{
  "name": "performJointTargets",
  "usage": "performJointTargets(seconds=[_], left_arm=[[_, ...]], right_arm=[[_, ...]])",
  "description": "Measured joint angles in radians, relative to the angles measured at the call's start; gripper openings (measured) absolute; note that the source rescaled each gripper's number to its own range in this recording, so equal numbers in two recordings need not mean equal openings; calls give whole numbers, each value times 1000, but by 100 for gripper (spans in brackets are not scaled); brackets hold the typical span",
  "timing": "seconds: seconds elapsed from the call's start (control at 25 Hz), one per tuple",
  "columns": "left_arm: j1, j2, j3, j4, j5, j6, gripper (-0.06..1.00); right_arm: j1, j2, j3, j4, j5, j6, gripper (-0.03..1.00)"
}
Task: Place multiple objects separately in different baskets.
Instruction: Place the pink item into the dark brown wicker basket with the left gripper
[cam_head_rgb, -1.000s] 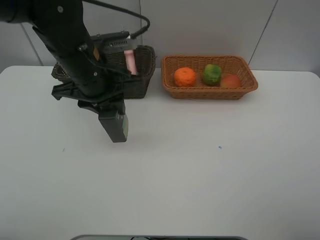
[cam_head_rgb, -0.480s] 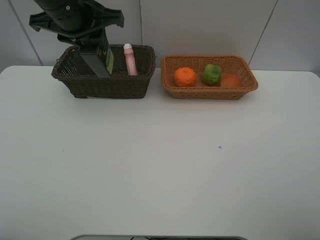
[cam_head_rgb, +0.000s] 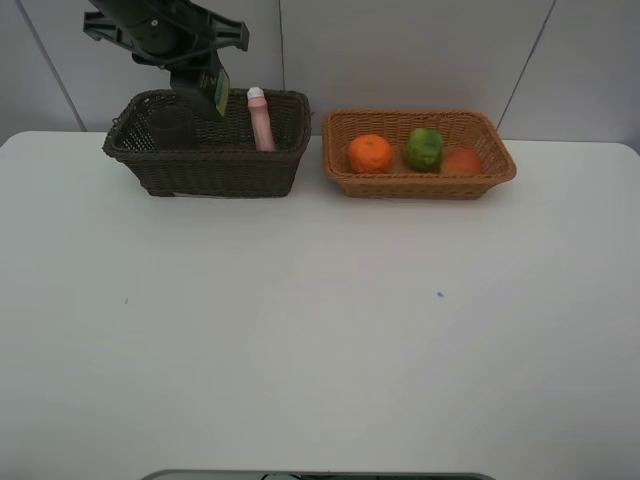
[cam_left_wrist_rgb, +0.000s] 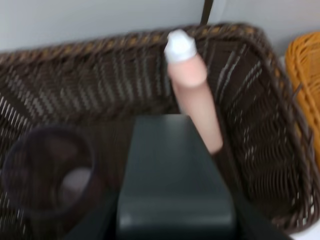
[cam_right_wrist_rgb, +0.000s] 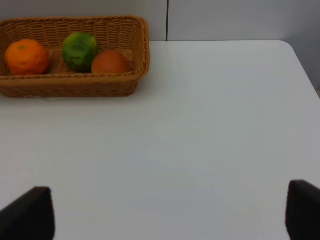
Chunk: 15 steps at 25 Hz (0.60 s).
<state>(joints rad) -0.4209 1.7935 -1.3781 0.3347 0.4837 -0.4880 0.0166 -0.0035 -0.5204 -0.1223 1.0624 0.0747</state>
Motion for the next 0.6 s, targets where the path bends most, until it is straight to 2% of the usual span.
performJointTargets(seconds=[0.12,0.24,0.6], left_arm=[[2,34,-2,25,-87,2,49],[10,71,-2,31,-128,2,49],[21,169,-2,32,-133,2,49]], right_arm=[[0,0,0,0,0,0,95],[0,0,0,0,0,0,95],[0,0,0,0,0,0,95]])
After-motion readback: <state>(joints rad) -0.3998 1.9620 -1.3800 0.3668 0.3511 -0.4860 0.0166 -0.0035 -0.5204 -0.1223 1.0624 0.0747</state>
